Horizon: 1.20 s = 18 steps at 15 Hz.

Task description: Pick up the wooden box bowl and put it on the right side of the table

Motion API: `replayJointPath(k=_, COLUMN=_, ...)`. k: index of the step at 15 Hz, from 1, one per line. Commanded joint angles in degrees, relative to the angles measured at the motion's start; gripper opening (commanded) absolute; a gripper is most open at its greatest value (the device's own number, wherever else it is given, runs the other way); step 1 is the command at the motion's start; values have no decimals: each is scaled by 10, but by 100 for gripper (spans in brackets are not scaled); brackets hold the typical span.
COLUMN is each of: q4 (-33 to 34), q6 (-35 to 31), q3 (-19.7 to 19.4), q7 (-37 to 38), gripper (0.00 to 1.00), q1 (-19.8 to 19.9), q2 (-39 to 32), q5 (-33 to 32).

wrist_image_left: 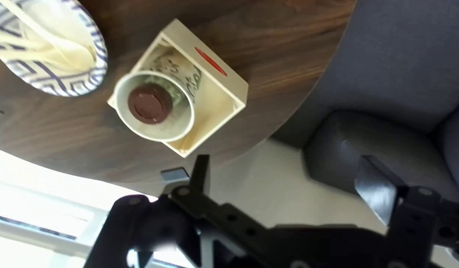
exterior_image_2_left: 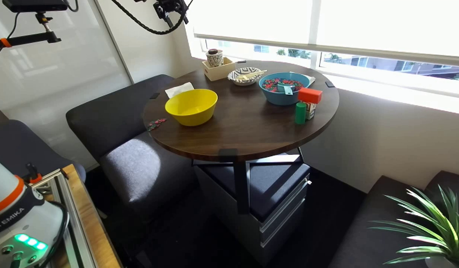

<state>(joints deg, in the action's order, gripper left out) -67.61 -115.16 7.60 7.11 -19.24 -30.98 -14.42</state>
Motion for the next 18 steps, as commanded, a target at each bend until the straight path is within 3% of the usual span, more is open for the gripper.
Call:
replayJointPath(k=1, q4=115, q6=-45, q3=13, q7=-105, gripper=100, q1=-4, q2=-105, q5=12)
replayJointPath(k=4, q4=139, q6=-114, q3=43, q7=-197, gripper=100, q1=20, q2=-155, q5=38)
replayJointPath(k=7, q4=166, q6=-135, q3=87, q7=-302, gripper=100, q1=53, q2=-206, q5=85)
replayJointPath(k=8, q4=119, q6=-135, q3=52, q7=-239, gripper=100, q1=32, q2=-162, q5=56)
replayJointPath(k=11, q4=142, q6=-137, q3=74, q7=-287, gripper=100, q1=52, q2=-192, q5=76)
replayJointPath(k=18, q4=131, q6=91, q3=61, q7=-315, gripper=100, q1=31, q2=-153, q5=28)
